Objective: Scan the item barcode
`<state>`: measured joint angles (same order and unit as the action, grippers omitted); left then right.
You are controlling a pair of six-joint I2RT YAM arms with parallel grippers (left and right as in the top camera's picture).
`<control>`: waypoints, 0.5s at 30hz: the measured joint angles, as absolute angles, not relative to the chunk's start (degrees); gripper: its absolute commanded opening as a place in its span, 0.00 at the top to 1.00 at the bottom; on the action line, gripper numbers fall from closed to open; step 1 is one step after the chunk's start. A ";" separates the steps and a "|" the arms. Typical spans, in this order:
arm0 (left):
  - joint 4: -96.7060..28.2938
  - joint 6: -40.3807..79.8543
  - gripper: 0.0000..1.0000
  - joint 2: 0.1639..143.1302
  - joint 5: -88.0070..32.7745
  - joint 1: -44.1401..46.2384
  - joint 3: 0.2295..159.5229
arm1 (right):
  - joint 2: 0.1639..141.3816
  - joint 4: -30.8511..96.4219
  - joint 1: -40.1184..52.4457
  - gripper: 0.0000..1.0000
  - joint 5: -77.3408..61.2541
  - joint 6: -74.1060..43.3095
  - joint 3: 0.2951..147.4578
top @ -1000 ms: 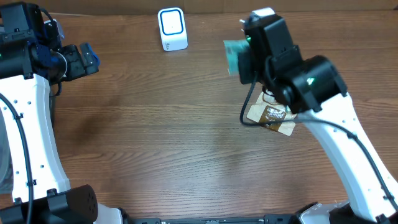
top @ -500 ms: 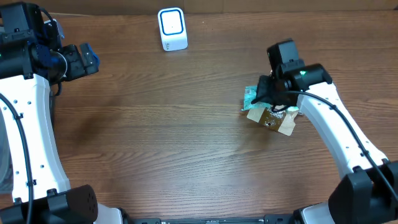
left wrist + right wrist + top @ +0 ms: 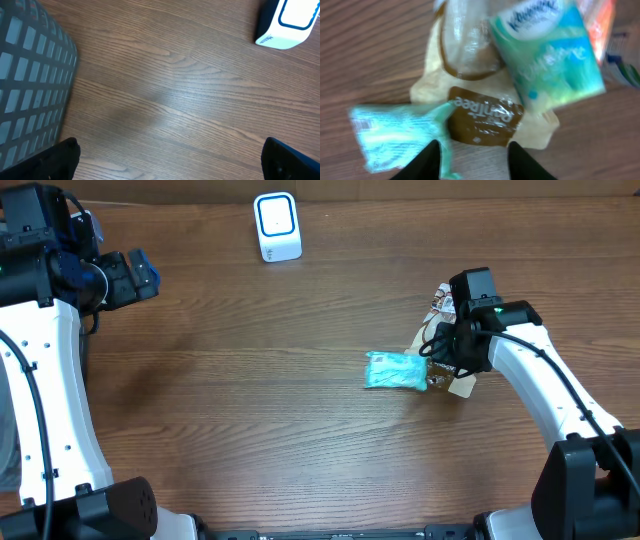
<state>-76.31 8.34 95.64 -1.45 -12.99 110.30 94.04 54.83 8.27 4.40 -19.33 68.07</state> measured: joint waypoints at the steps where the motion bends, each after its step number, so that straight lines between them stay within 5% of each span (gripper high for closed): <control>1: -76.31 8.34 0.00 95.64 -1.45 -12.99 110.30 | 94.04 55.72 8.25 0.52 4.47 -19.27 68.16; 15: -76.34 8.34 0.00 95.64 -1.45 -12.99 110.30 | 89.41 74.74 8.25 0.51 -0.69 -16.64 88.58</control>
